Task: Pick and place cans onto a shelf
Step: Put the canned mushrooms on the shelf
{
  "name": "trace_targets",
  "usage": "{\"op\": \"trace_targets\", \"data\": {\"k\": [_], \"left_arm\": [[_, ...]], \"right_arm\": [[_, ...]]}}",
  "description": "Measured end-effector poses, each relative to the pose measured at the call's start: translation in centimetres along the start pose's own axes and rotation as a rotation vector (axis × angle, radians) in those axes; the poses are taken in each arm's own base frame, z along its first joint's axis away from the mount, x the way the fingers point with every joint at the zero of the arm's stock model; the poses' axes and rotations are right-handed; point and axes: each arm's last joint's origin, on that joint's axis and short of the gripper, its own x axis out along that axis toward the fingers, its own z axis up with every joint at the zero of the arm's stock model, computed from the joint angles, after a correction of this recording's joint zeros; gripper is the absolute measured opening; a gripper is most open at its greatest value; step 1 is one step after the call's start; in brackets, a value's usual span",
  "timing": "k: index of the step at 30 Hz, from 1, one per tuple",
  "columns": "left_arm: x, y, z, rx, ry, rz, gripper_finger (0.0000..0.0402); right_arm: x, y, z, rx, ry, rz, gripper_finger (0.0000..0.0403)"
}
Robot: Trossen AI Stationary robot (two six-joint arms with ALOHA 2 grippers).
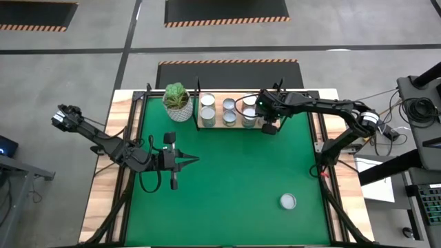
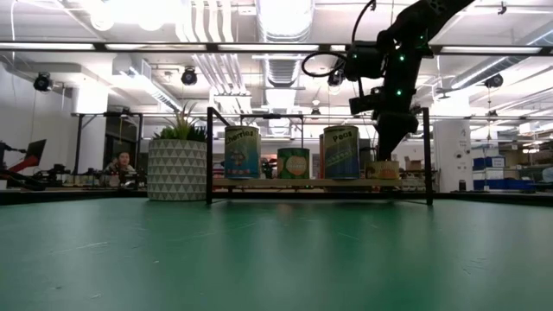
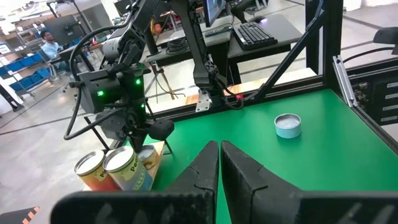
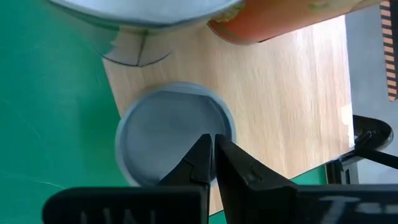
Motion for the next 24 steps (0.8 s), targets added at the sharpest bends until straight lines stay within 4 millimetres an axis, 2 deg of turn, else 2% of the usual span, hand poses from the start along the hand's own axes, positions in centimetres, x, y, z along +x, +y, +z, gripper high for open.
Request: {"op": "trace_targets", "data": {"k": [11,18,20,24], "left_arm": [[0.0,0.0,0.0,0.000,0.000,0.000,0.0000],[0.0,0.0,0.0,0.000,0.000,0.000,0.0000],[0.0,0.0,0.0,0.000,0.000,0.000,0.0000],[0.0,0.0,0.0,0.000,0.000,0.000,0.0000]], "right_arm": [[0.0,0.0,-0.1,0.013,0.016,-0.016,0.0009],[-2.2,-0.6,0.5,0.063,0.056,0.004,0.0009],[-2.9,-0.8,0.8,0.079,0.052,0.045,0.0009],[-3.9,-0.4,1.1,0.092,0.028,0.237,0.0009]]}}
